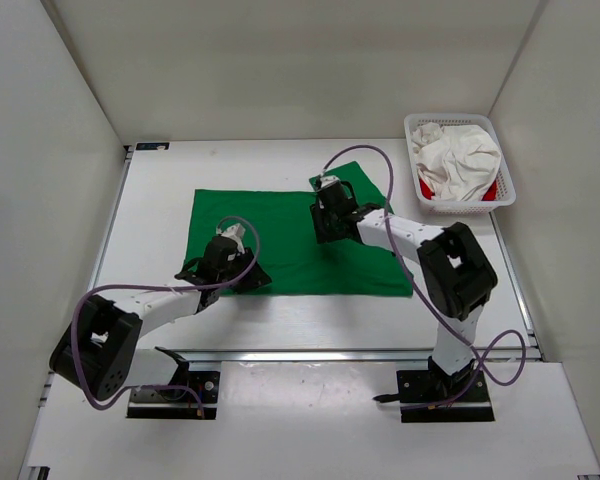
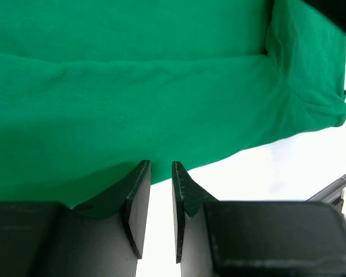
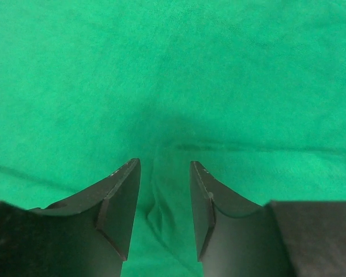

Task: Fold and stack the t-shirts
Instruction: Fold the flattened tshirt in 1/3 of the way, then grap the side of the flattened tshirt furthest away from the robot with both arms, then fold the other side of the tshirt into a rectangle

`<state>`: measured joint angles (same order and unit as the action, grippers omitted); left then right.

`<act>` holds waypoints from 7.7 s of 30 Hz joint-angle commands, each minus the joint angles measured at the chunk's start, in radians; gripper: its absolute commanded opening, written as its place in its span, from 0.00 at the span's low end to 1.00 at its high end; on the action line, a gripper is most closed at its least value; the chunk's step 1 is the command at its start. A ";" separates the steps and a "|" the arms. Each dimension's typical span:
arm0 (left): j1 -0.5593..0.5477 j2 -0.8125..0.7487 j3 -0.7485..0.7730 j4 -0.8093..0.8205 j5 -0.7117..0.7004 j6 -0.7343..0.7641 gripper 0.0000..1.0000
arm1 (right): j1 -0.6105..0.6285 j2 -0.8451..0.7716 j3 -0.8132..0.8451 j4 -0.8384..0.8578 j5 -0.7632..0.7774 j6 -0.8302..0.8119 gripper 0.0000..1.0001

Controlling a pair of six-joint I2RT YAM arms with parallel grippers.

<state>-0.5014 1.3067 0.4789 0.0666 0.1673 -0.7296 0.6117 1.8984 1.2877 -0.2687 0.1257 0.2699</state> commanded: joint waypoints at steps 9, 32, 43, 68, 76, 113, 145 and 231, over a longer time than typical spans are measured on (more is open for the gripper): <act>0.076 0.020 0.027 0.009 0.054 -0.005 0.33 | -0.064 -0.390 -0.467 0.213 -0.151 0.164 0.00; 0.247 -0.248 -0.309 -0.215 0.139 -0.067 0.37 | 0.017 -0.532 -0.768 0.099 -0.270 0.232 0.00; 0.315 -0.012 0.262 -0.151 0.040 -0.024 0.53 | -0.059 -0.461 -0.372 0.069 -0.431 0.144 0.13; 0.575 0.764 1.050 -0.472 -0.361 0.272 0.52 | -0.098 -0.558 -0.597 0.295 -0.478 0.172 0.14; 0.543 0.778 1.041 -0.491 -0.359 0.311 0.54 | -0.096 -0.541 -0.590 0.309 -0.482 0.175 0.14; 0.529 0.715 1.046 -0.508 -0.316 0.305 0.00 | -0.357 -0.119 -0.090 0.307 -0.220 0.095 0.29; 0.492 0.678 1.034 -0.476 -0.247 0.299 0.00 | -0.371 0.827 1.331 -0.507 -0.156 -0.049 0.36; 0.543 -0.117 0.299 -0.381 -0.368 0.191 0.50 | -0.084 -0.834 -0.466 -0.534 0.104 0.078 0.28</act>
<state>0.1299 1.3411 0.7879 -0.3817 -0.0425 -0.5289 0.4938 1.0706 0.7208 -0.7895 0.1074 0.3283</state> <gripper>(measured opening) 0.501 0.264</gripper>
